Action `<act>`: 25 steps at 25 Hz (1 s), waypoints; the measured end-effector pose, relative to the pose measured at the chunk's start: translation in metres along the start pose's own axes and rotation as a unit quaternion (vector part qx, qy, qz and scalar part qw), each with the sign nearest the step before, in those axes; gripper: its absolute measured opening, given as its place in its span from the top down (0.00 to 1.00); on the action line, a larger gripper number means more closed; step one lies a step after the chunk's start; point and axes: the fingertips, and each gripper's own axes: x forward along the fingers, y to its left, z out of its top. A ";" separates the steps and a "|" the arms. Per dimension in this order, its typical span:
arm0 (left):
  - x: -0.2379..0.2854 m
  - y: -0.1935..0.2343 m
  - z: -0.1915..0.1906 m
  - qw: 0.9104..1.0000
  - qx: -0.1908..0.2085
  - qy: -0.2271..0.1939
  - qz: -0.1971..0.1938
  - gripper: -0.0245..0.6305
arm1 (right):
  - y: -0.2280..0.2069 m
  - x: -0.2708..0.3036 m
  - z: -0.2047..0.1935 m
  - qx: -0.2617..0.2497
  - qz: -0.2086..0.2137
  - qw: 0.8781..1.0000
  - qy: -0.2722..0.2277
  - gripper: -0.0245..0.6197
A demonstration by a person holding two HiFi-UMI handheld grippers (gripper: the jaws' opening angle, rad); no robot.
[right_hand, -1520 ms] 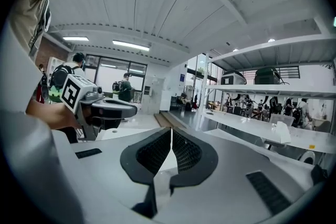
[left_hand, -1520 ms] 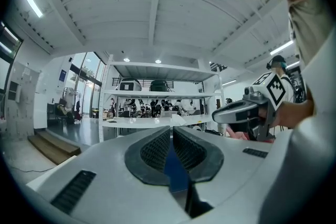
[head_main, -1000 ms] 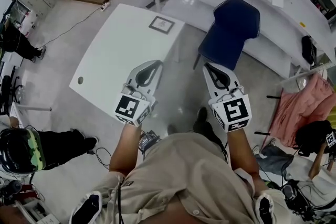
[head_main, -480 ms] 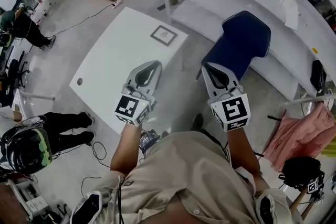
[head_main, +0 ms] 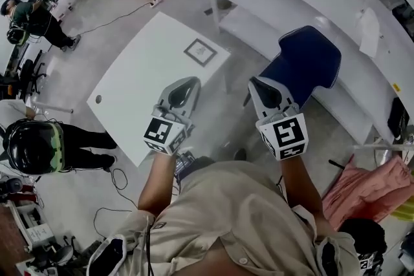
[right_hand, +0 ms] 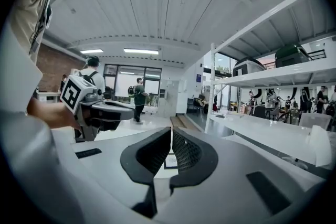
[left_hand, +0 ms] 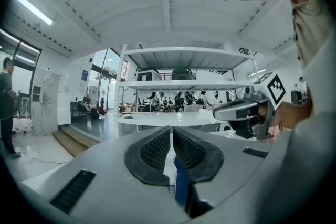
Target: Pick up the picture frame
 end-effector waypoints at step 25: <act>0.101 0.130 -0.052 0.997 -0.069 0.014 0.034 0.92 | -0.047 0.162 -0.015 -0.011 0.029 0.998 0.050 0.92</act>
